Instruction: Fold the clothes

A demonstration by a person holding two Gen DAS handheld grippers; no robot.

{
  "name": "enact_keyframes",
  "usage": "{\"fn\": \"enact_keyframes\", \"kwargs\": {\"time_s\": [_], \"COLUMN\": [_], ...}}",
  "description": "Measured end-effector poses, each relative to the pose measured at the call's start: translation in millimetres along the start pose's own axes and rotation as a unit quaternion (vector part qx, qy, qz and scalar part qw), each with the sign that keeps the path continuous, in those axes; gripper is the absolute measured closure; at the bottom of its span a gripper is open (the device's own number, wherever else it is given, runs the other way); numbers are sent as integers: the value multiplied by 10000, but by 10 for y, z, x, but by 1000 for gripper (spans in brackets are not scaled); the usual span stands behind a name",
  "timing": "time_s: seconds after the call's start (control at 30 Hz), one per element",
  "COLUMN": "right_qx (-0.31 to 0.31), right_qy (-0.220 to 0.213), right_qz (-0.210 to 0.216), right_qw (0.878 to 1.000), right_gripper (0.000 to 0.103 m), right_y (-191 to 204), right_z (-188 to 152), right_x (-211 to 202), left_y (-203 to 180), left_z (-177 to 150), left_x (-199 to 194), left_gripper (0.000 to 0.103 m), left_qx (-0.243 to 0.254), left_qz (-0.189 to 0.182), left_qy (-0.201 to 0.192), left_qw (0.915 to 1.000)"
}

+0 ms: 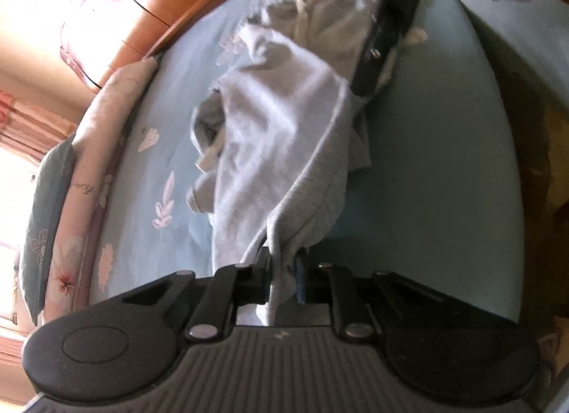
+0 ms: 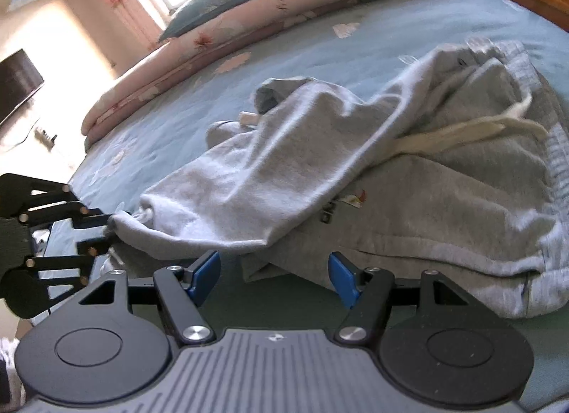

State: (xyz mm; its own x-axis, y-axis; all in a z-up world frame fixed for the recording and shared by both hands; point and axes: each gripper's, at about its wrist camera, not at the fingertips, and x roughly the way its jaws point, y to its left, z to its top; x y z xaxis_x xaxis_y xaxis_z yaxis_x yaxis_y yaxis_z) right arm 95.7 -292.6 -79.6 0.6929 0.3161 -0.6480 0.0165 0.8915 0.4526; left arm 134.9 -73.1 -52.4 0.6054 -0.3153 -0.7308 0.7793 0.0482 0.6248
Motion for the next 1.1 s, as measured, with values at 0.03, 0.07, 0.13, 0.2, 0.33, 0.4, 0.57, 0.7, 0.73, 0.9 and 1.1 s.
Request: {"fn": "enact_keyframes", "kwargs": {"time_s": [0.03, 0.07, 0.13, 0.2, 0.33, 0.4, 0.57, 0.7, 0.73, 0.9, 1.1], "right_qx": [-147, -370, -884, -1548, -2962, -3718, -5067, -5469, -5481, -5536, -5786], "right_qy": [-12, -32, -47, -10, 77, 125, 544, 933, 969, 1138, 498], "right_qz": [16, 33, 47, 44, 97, -11, 96, 36, -14, -260, -460], "right_qw": [9999, 9993, 9961, 9879, 9550, 9282, 8603, 8320, 8308, 8246, 8128], "right_gripper": [31, 31, 31, 31, 31, 31, 31, 35, 40, 99, 99], "right_y": [40, 109, 265, 462, 862, 1057, 1390, 1446, 1446, 1447, 1591], "right_z": [-1, 0, 17, 29, 21, -17, -192, -298, -296, -282, -222], "right_x": [-12, -21, -25, 3, 117, 220, 508, 715, 732, 813, 490], "left_y": [-23, -47, -92, -116, -79, -58, -24, -31, -36, -54, -79], "left_z": [-12, -25, -56, -90, -161, -201, -324, -376, -382, -374, -212], "left_x": [5, 10, 1, -30, -79, -105, -132, -121, -125, -154, -117], "left_gripper": [85, 85, 85, 85, 84, 84, 84, 84, 84, 65, 51], "left_qx": [21, 41, 87, 103, 32, -15, -182, -218, -218, -134, 452], "left_qz": [-27, -55, -100, -114, -80, -41, 9, 56, 66, 75, 204], "left_qy": [12, 25, 31, 34, 46, 46, 73, 83, 64, -163, -517], "left_qw": [10000, 10000, 9999, 9999, 10000, 10000, 9998, 9997, 9997, 9997, 9974]}}
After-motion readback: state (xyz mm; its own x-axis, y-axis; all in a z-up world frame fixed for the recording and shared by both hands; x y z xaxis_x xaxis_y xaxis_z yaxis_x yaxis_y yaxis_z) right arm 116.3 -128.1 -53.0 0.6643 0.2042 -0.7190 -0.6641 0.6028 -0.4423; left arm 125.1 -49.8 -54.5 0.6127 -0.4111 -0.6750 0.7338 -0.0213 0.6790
